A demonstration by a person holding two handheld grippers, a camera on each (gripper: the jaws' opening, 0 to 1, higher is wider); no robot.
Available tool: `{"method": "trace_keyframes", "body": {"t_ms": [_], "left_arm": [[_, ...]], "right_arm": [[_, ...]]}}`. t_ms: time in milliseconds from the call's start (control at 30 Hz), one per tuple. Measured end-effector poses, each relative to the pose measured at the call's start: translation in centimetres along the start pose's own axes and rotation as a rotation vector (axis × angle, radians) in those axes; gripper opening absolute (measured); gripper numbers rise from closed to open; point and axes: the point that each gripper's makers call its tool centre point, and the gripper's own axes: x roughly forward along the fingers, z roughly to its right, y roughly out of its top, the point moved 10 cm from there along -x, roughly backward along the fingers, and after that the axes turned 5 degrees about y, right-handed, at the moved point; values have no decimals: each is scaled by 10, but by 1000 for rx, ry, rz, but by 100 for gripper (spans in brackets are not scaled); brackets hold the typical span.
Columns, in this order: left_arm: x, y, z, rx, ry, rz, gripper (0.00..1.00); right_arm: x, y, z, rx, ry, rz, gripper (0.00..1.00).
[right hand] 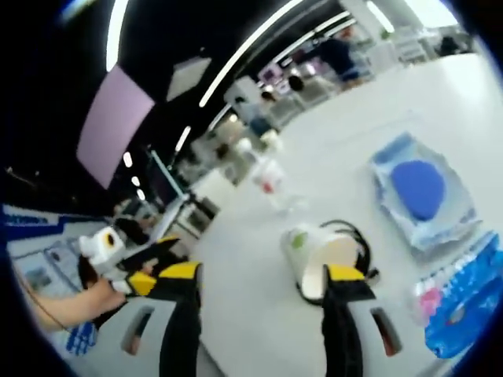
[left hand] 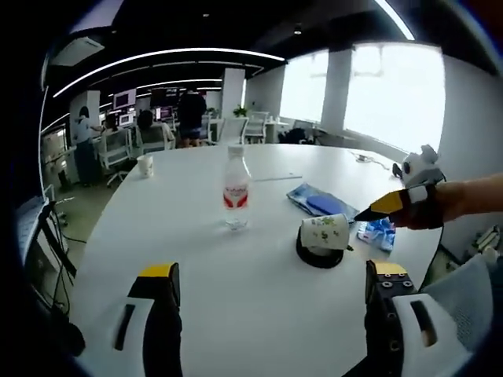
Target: Arrange the tabletop items into an orderly group along one side of the table until the central work area is clear of visible clutter.
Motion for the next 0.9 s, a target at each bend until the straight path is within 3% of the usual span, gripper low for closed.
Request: {"method": "trace_keyframes", "body": {"t_ms": [300,433,633,900], "left_arm": [[-6,-4,3,-71,22,28,96],[-7,-7,6,-52,5,0,93],[-10,-11,6,-113,21,9,91],[-12,-15,7,-134,39,-2,89]], "right_arm": [[7,1,8,63,2,12,56],[9,1,18,154,7,28,53],[12,5,28,190,-4,41,49],[23,6,36,224,-9,37,43]]}}
